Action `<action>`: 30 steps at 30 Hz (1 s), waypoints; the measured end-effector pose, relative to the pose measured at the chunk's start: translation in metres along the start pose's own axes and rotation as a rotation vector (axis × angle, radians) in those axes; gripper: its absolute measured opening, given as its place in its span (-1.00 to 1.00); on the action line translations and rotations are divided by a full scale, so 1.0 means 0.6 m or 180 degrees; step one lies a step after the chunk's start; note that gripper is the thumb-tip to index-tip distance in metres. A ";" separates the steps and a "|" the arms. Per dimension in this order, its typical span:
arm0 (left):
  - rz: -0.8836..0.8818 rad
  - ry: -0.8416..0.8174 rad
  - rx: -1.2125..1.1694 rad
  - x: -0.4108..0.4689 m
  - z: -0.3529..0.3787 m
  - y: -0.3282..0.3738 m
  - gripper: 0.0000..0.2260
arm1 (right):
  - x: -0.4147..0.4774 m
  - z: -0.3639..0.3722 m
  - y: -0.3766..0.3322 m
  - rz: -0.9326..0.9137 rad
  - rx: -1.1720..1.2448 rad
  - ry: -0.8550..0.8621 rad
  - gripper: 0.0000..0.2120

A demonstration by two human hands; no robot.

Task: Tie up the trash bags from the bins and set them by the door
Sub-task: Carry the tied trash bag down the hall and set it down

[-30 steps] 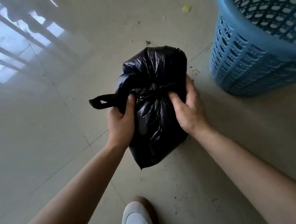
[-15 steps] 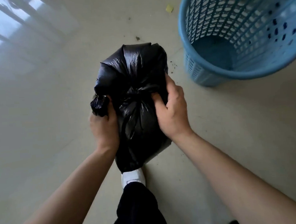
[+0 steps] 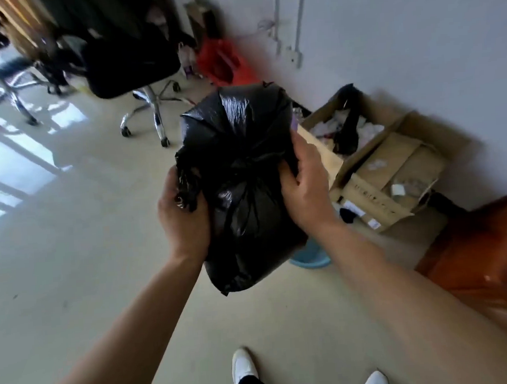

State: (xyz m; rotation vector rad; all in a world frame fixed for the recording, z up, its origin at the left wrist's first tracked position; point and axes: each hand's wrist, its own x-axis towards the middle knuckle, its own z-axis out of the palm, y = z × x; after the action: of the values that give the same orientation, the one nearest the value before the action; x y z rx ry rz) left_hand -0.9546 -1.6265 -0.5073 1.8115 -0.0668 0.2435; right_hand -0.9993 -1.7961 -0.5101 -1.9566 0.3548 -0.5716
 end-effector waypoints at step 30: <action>0.0134 -0.5394 -0.2407 -1.144 0.092 1.006 -0.74 | -1.079 -1.153 -0.630 0.0772 -0.3246 0.4192 -0.55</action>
State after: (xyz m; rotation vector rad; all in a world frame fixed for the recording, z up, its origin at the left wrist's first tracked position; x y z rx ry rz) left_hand -1.7224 -1.8900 -0.0839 0.8068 -1.1874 -1.1799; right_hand -1.9179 -1.8458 -0.0697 -2.0576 1.9672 -1.7012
